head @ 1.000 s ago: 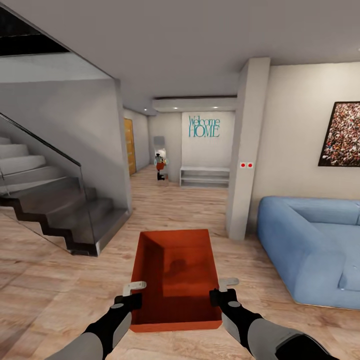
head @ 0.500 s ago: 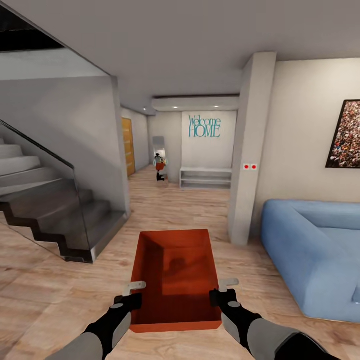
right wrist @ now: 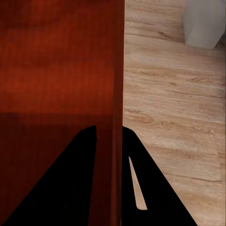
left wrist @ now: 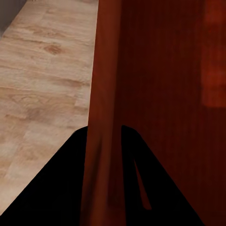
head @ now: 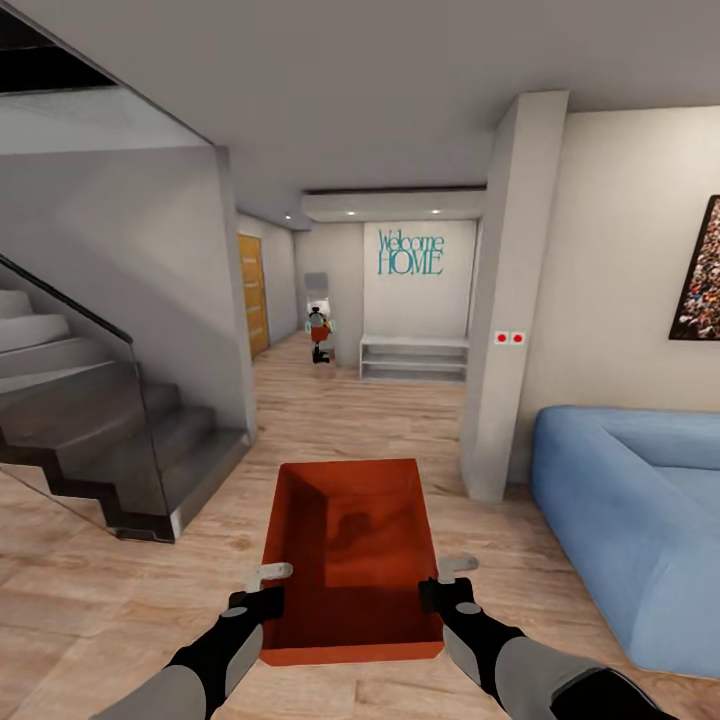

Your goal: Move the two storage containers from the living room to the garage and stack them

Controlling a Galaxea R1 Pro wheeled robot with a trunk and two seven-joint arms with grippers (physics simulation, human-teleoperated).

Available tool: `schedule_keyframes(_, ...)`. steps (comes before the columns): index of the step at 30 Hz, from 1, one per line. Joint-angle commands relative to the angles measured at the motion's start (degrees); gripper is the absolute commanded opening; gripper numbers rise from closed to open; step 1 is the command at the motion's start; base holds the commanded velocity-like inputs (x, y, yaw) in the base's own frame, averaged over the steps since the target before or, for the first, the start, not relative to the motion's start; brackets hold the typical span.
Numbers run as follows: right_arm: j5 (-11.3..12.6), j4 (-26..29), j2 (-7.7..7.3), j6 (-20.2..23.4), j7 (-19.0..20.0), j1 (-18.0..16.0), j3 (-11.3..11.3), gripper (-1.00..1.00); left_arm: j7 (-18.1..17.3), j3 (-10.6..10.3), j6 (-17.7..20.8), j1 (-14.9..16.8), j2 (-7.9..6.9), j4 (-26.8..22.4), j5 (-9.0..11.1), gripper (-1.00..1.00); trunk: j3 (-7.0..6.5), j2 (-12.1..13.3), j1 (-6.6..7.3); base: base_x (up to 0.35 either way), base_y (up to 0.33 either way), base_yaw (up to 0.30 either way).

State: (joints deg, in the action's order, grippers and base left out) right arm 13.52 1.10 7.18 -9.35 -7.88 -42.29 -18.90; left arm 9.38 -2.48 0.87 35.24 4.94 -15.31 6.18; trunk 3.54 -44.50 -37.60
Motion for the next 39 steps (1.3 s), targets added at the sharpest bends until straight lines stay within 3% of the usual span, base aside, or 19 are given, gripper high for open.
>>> schedule_keyframes(1, -0.07, 0.13, 0.03, -4.45, -0.21, -0.07, 0.97, -1.00, 0.91, 0.45, 0.11, 0.00, -0.65, 0.11, 0.50, -1.00, 0.10, -0.08, -0.05, 0.322, 0.000, 0.000)
schedule_keyframes(39, -0.07, 0.13, 0.07, -4.32, -0.21, -0.07, 0.97, -1.00, 0.91, 0.42, 0.14, 0.00, -0.64, 0.11, 0.50, -1.00, 0.10, -0.08, -0.05, 0.322, 0.000, 0.000)
